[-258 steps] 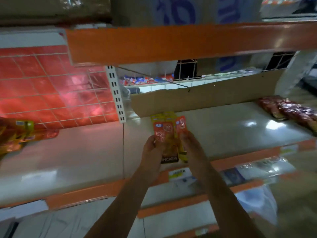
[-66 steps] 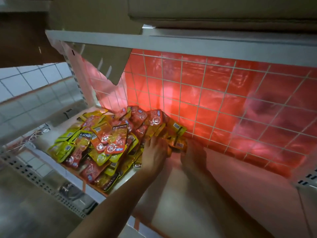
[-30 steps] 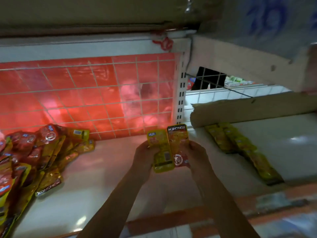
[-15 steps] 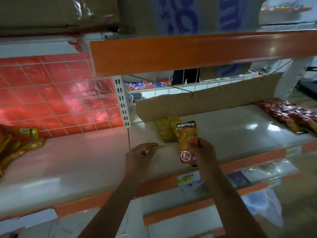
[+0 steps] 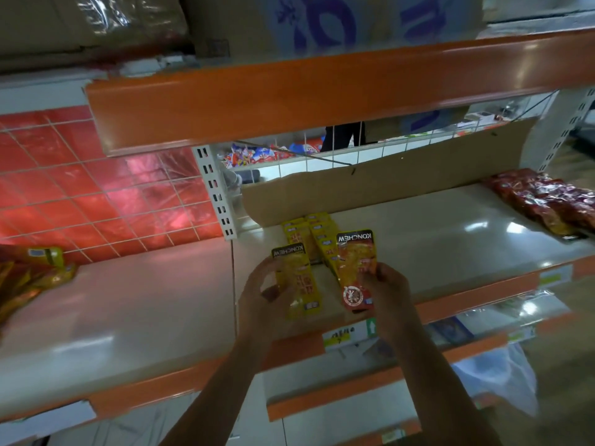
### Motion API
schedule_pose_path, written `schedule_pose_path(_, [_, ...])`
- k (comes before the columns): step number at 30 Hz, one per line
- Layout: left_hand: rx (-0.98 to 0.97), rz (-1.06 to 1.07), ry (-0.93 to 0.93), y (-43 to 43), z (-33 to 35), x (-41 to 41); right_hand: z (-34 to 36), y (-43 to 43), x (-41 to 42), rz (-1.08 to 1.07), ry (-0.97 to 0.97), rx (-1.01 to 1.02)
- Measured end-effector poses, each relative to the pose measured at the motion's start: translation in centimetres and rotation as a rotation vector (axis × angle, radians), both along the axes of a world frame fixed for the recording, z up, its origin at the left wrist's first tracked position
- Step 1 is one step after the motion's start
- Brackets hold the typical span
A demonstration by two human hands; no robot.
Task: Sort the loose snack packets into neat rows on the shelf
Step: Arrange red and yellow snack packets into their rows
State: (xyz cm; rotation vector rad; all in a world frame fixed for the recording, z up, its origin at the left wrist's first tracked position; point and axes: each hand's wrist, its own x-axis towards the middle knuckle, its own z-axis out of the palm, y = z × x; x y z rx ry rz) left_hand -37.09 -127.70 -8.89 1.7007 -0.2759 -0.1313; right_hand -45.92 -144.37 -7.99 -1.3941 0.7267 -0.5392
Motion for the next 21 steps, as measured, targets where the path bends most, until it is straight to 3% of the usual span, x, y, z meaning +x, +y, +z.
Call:
schedule_pose_path(5, [-0.117,-0.032,0.190,-1.0,-0.3,2.0,-0.2,-1.8,1.5,-0.053,0.017,-0.069])
schedule_pose_path(14, [-0.273,-0.065,0.358,-2.3,-0.2,4.6,0.3,-2.0,3.7,-0.030,-0.013,-0.045])
schedule_pose_path(21, [-0.406,-0.300,0.411,-2.1,0.6,5.6,0.7,-3.1,3.8,-0.022,-0.036,0.004])
